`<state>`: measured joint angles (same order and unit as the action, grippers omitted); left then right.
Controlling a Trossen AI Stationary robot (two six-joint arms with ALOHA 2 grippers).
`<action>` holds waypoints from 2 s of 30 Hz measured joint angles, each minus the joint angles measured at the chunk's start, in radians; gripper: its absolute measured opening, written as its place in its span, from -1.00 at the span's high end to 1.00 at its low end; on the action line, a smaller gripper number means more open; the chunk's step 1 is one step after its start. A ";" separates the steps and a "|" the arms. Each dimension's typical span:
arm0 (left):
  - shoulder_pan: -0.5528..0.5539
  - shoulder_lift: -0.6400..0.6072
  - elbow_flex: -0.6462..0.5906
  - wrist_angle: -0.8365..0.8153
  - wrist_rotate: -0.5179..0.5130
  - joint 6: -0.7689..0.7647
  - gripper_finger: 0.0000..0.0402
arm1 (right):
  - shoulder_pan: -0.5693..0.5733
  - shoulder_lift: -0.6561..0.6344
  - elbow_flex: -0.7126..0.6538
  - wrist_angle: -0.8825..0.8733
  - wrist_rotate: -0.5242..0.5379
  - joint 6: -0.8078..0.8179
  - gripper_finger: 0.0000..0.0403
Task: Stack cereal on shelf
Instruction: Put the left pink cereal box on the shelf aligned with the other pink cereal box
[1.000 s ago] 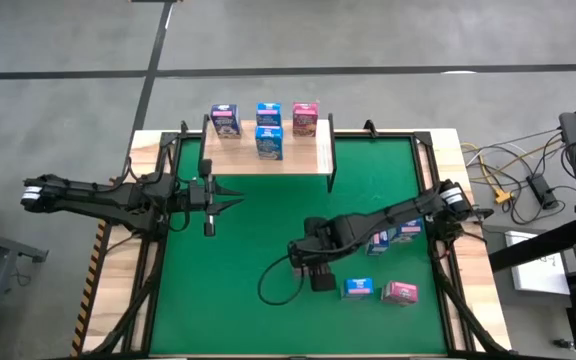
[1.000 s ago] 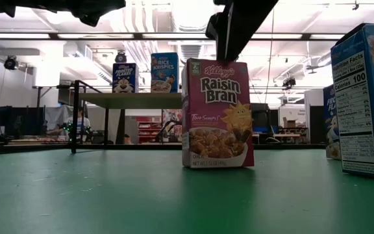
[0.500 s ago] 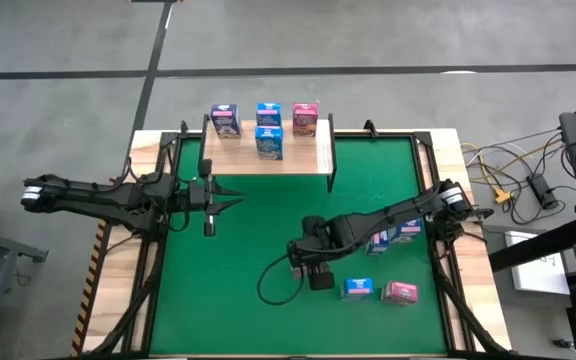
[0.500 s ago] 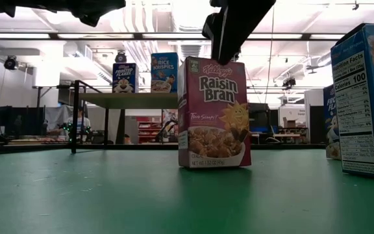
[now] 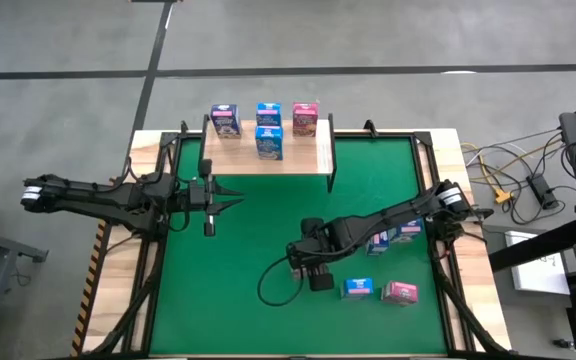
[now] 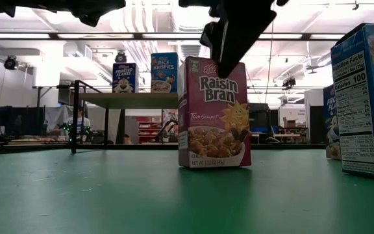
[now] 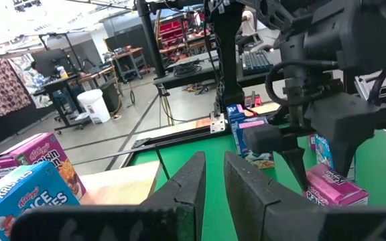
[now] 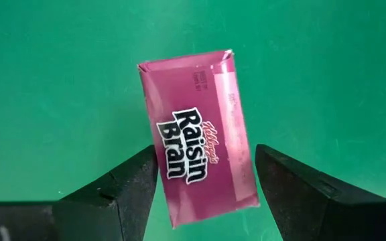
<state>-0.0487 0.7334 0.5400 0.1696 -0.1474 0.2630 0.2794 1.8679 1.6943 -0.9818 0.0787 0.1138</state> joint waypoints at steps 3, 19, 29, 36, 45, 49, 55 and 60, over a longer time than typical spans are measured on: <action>0.000 0.000 0.000 0.000 0.000 -0.003 0.81 | 0.000 -0.001 0.000 0.002 -0.001 -0.001 -0.09; 0.000 0.000 0.000 -0.005 0.000 -0.003 0.81 | -0.001 -0.001 0.018 -0.012 -0.020 0.002 0.20; 0.000 0.000 0.000 -0.006 0.000 -0.003 0.81 | -0.058 -0.020 0.205 -0.139 -0.053 0.018 0.20; 0.000 0.000 0.000 -0.006 0.000 -0.003 0.81 | -0.125 -0.020 0.415 -0.288 -0.053 -0.016 0.21; 0.000 0.000 0.000 -0.006 0.000 -0.003 0.81 | -0.252 -0.022 0.616 -0.432 -0.044 -0.125 0.22; 0.000 0.000 0.000 -0.007 0.000 -0.003 0.81 | -0.327 -0.022 0.642 -0.481 0.043 -0.212 0.22; 0.000 0.000 0.000 -0.008 0.000 -0.003 0.81 | -0.471 -0.019 0.642 -0.479 0.052 -0.362 0.23; 0.000 0.000 0.000 -0.014 0.000 -0.003 0.81 | -0.598 -0.015 0.642 -0.468 0.014 -0.447 0.23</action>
<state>-0.0486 0.7338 0.5400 0.1555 -0.1471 0.2600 -0.3182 1.8526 2.3363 -1.4499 0.0923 -0.3334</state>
